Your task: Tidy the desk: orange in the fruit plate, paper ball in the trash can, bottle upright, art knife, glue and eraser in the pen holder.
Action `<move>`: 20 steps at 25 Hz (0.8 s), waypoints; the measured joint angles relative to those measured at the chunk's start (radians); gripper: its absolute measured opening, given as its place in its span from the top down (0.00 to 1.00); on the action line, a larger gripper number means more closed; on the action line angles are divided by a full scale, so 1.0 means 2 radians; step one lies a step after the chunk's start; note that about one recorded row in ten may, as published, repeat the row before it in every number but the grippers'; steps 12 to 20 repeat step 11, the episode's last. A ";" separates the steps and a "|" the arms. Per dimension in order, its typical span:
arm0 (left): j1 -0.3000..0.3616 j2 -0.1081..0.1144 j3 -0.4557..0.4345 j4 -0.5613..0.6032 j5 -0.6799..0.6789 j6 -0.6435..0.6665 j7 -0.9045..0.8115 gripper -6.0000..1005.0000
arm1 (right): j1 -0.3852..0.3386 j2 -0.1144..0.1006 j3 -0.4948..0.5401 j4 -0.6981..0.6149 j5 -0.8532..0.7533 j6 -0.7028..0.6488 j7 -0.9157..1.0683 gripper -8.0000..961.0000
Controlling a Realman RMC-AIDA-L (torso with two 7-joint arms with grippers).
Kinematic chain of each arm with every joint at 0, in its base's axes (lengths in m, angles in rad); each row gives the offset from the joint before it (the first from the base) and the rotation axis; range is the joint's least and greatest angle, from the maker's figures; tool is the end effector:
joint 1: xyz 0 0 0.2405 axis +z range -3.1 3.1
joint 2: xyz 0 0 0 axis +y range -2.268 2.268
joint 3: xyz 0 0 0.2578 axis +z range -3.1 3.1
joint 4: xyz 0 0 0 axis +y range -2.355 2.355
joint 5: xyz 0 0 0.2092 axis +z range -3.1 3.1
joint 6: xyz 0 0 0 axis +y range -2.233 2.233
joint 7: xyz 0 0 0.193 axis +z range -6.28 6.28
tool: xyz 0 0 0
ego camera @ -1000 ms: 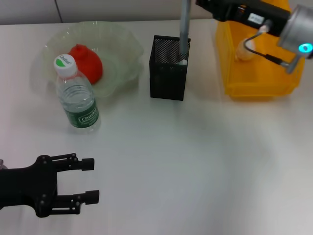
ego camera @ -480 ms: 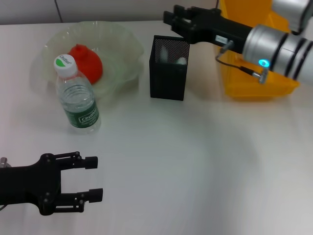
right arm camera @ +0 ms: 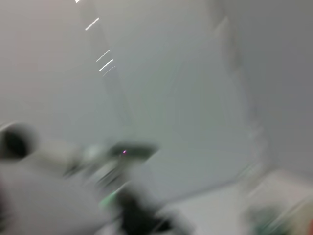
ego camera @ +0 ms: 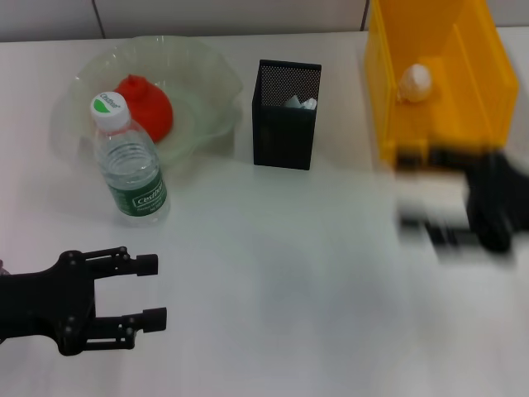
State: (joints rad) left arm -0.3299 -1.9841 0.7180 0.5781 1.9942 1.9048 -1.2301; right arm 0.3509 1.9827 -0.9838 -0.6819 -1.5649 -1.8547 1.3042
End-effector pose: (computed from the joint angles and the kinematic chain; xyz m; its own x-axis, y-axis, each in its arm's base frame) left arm -0.2838 0.2413 -0.0170 0.7564 0.3765 0.5349 0.4015 -0.9128 0.0747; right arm 0.2239 0.2787 -0.0020 0.6978 -0.2201 -0.6816 -0.2781 -0.9602 0.0253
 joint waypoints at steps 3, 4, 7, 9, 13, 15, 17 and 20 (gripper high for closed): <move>-0.004 0.000 0.000 0.002 0.000 0.022 0.001 0.23 | -0.010 -0.003 0.032 0.004 -0.087 -0.066 -0.007 0.26; -0.006 0.000 0.000 0.003 0.000 0.027 0.002 0.23 | -0.012 0.001 0.039 0.004 -0.109 -0.074 -0.010 0.23; -0.012 0.000 -0.001 0.003 -0.001 0.033 0.000 0.23 | -0.018 0.015 0.043 0.006 -0.139 -0.075 -0.021 0.14; -0.014 0.000 -0.001 0.003 -0.001 0.033 0.000 0.23 | -0.019 0.016 0.045 0.009 -0.139 -0.073 -0.024 0.14; -0.016 -0.002 -0.001 0.003 -0.001 0.033 0.000 0.23 | -0.019 0.016 0.049 0.015 -0.138 -0.073 -0.031 0.14; -0.016 -0.002 -0.001 0.003 -0.001 0.033 0.000 0.23 | -0.019 0.016 0.049 0.015 -0.138 -0.073 -0.031 0.14; -0.016 -0.002 -0.001 0.003 -0.001 0.033 0.000 0.23 | -0.019 0.016 0.049 0.015 -0.138 -0.073 -0.031 0.14; -0.016 -0.002 -0.001 0.003 -0.001 0.033 0.000 0.23 | -0.019 0.016 0.049 0.015 -0.138 -0.073 -0.031 0.14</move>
